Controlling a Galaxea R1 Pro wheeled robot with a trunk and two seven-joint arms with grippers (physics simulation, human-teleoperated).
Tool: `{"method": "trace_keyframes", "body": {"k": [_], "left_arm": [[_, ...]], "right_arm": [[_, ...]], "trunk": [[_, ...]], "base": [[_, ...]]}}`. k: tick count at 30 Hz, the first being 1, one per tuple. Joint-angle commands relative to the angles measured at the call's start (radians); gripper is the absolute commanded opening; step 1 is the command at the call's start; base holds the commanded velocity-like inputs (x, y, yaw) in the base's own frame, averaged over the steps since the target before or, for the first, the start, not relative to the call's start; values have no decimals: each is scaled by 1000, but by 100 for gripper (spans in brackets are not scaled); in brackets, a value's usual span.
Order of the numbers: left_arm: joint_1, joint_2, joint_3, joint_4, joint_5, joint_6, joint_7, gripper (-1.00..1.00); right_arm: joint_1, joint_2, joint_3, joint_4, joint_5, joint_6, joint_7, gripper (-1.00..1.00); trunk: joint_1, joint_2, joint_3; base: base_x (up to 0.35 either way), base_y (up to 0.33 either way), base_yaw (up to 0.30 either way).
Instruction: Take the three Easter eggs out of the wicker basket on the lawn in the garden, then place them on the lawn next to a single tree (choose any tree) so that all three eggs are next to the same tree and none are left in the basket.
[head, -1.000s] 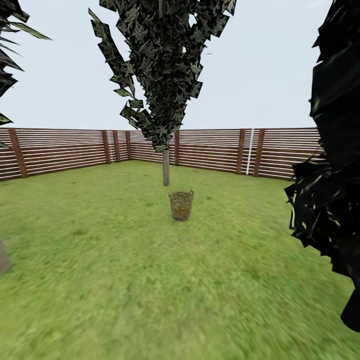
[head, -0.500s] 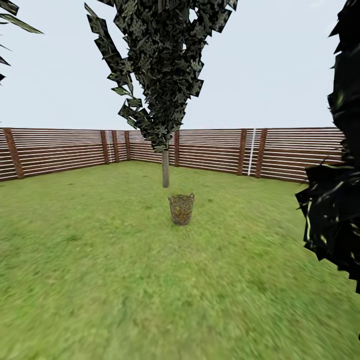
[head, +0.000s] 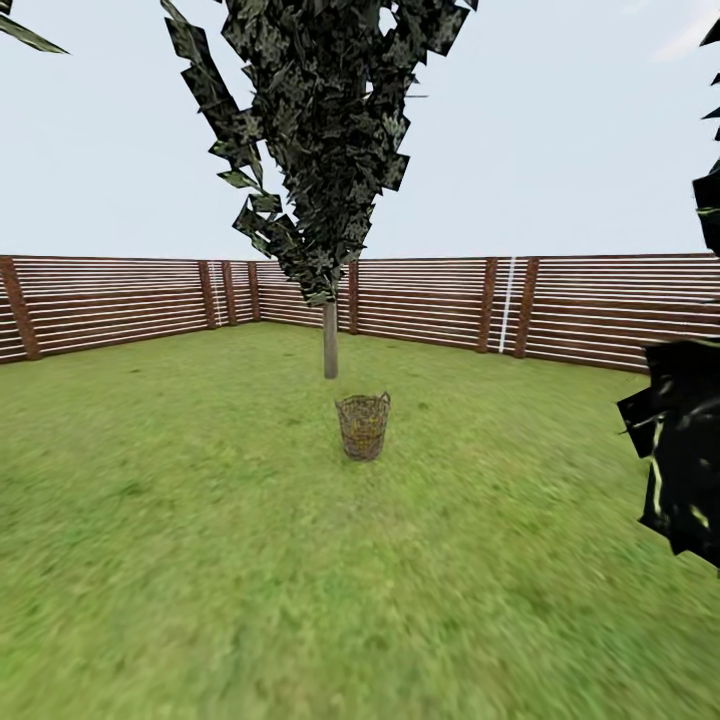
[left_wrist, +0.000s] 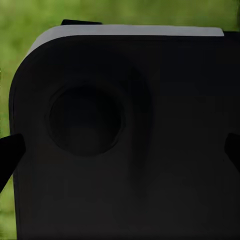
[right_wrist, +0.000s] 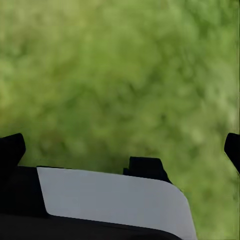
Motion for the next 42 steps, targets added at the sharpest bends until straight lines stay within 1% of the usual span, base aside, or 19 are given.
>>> {"method": "trace_keyframes", "body": {"k": [1,42], "left_arm": [[1,0,1,-1,7,0,-4,100],[0,0,1,-1,7,0,-4,100]], "right_arm": [[-1,0,1,1,3,-3,0,100],[-1,0,0,1,1,-5,0,100]], "trunk": [[1,0,-1],[1,0,-1]], "base": [[332,0,0],[332,0,0]]}}
